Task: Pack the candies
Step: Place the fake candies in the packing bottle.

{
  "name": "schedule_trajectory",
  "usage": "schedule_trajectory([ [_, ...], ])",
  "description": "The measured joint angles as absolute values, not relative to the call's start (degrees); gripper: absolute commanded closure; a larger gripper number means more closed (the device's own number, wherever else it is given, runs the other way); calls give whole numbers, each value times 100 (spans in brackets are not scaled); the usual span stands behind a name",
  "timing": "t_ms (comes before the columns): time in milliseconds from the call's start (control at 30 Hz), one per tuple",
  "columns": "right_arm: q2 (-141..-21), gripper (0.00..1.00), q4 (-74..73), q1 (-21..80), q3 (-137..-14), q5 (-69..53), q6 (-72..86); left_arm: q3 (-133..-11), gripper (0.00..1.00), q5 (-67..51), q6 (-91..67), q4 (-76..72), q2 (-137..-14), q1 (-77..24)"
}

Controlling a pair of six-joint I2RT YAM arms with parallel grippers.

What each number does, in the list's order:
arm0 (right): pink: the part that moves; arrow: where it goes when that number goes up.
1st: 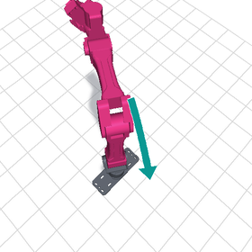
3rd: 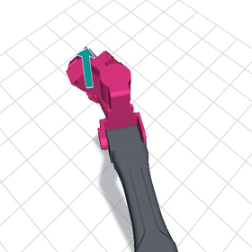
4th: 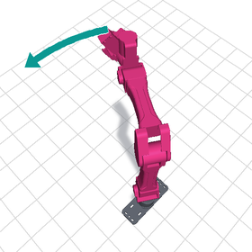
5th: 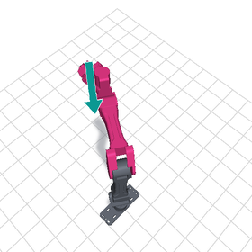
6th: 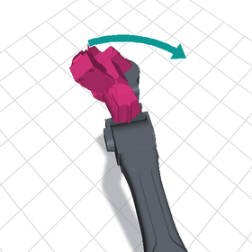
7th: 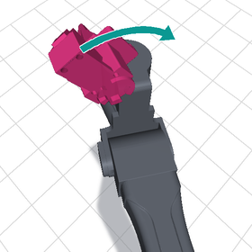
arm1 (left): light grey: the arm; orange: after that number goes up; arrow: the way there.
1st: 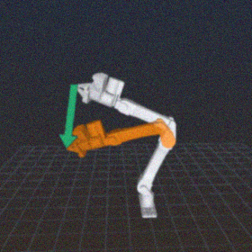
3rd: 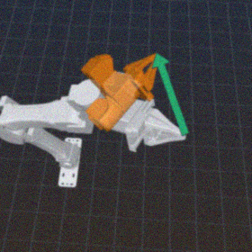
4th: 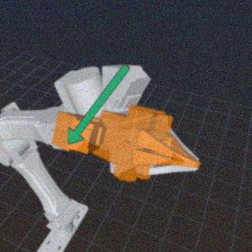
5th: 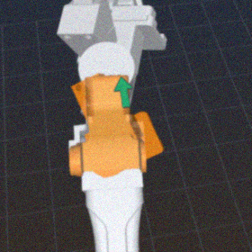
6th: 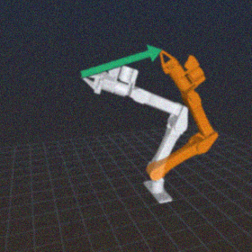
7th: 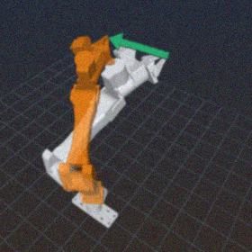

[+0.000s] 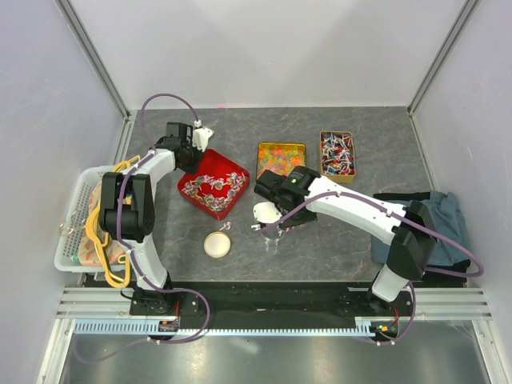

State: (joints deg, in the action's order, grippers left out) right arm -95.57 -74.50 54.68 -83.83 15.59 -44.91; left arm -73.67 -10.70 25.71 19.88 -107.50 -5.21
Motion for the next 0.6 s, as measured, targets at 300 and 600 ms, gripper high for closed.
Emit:
schedule_trajectory([
  [300, -9974, 100, -7594, 5699, -8814, 1935, -4491, -7360, 98, -1111, 2569, 1959, -10750, -521],
  [600, -10291, 100, -7642, 5999, -9188, 2327, -4480, -7249, 98, -1184, 2569, 1953, -10750, -521],
])
